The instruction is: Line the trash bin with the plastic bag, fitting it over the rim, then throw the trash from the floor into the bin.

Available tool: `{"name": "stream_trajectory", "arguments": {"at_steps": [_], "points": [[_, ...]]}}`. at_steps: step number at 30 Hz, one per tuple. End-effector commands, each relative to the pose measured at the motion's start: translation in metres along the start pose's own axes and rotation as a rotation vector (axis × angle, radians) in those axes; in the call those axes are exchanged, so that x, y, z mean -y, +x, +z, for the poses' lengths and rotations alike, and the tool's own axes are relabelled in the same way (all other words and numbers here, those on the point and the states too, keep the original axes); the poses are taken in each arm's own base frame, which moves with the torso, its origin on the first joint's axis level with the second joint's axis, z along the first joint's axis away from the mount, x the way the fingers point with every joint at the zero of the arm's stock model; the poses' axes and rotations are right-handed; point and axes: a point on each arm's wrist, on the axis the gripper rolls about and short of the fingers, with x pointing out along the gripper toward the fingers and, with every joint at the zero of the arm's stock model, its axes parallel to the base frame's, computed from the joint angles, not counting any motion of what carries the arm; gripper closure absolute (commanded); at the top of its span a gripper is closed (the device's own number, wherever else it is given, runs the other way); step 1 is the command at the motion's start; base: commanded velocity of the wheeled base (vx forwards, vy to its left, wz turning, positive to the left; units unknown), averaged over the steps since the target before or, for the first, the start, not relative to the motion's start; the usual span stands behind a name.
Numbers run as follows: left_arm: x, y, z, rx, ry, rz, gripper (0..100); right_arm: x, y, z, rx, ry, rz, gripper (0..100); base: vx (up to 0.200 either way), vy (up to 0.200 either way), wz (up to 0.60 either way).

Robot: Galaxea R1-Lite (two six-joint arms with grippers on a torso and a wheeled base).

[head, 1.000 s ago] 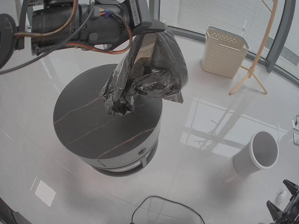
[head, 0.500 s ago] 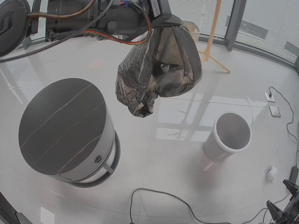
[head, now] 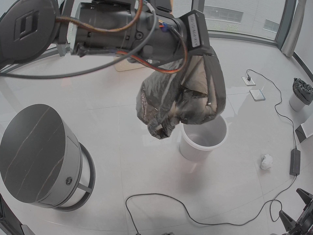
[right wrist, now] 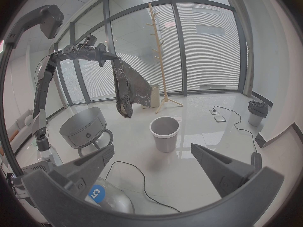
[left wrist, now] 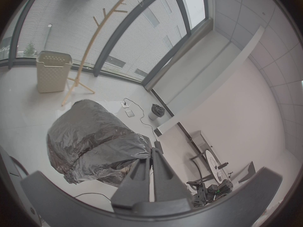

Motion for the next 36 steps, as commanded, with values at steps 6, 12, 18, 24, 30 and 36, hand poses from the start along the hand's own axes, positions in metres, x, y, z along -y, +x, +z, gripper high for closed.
{"name": "stream_trajectory", "arguments": {"at_steps": [6,12,18,24,30,36], "points": [[0.008,0.023,-0.018,-0.067,0.001,-0.021,100,0.0,0.006,-0.004,-0.073,0.004,-0.047,0,0.0,0.0,0.0],[0.016,0.044,-0.036,-0.129,0.002,-0.041,100,-0.002,0.008,-0.003,-0.097,0.011,-0.205,0,0.0,0.0,0.0],[0.021,0.081,-0.07,-0.228,0.027,-0.048,100,-0.001,0.01,-0.003,-0.129,0.024,-0.209,0,0.0,0.0,0.0],[0.01,0.102,-0.089,-0.269,0.114,0.042,100,-0.001,0.011,-0.003,-0.141,0.027,-0.21,0,0.0,0.0,0.0],[0.002,0.105,-0.094,-0.308,0.093,0.078,100,-0.001,0.012,-0.003,-0.144,0.028,-0.212,0,0.1,-0.1,0.0],[-0.007,0.11,-0.104,-0.377,0.084,0.114,100,0.0,0.014,-0.003,-0.17,0.032,-0.214,0,0.2,-0.2,0.0]]}}
